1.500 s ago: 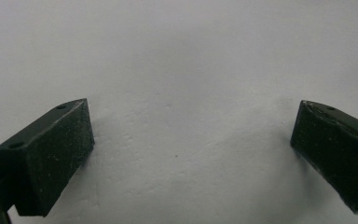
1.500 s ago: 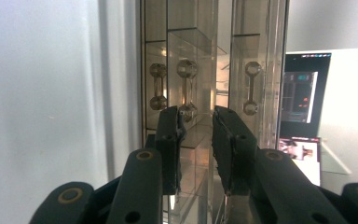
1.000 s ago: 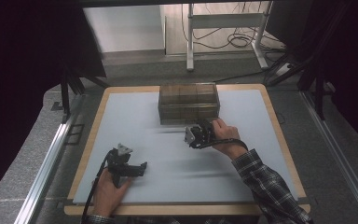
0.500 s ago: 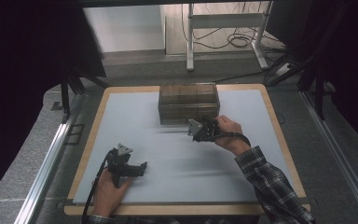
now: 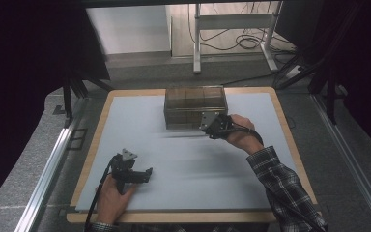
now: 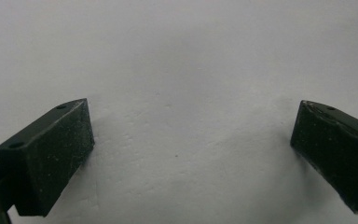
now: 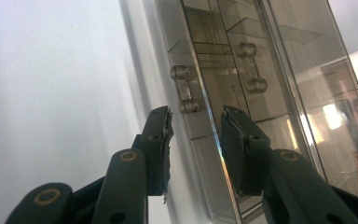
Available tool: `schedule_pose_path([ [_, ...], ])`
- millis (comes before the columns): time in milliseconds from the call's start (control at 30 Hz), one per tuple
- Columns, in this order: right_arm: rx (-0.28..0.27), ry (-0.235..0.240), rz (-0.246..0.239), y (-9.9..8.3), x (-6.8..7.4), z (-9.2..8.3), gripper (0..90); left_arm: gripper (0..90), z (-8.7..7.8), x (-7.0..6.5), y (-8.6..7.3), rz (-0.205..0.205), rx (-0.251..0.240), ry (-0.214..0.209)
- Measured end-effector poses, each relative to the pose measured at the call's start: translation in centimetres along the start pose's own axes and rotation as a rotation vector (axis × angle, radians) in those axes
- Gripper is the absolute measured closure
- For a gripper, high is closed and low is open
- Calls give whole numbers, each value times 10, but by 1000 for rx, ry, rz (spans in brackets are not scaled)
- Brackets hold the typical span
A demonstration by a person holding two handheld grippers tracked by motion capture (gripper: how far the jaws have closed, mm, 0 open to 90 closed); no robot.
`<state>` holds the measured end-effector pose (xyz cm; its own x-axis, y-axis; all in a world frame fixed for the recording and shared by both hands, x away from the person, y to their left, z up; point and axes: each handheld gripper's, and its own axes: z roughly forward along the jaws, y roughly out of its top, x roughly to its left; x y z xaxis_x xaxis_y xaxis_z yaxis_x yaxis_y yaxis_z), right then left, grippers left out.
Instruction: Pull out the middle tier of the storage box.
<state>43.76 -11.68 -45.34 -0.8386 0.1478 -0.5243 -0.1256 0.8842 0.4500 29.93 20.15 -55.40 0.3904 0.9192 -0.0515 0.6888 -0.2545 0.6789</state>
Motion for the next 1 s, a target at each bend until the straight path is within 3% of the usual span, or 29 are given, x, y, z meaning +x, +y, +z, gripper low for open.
schedule_pose_path([
  [67,-11,49,20,-3,-8,0,626,0,0,0,0,0,0,0],
  [133,-10,55,30,-3,-10,0,627,0,0,0,0,0,0,0],
  [367,13,158,70,-12,-31,6,641,0,0,0,0,0,0,0],
  [633,32,250,69,-19,-47,18,707,0,0,0,0,0,0,-1],
  [700,39,246,64,-19,-48,20,713,0,0,0,0,0,0,-1],
  [1000,59,332,48,-26,-60,31,769,0,0,0,0,0,0,-1],
])
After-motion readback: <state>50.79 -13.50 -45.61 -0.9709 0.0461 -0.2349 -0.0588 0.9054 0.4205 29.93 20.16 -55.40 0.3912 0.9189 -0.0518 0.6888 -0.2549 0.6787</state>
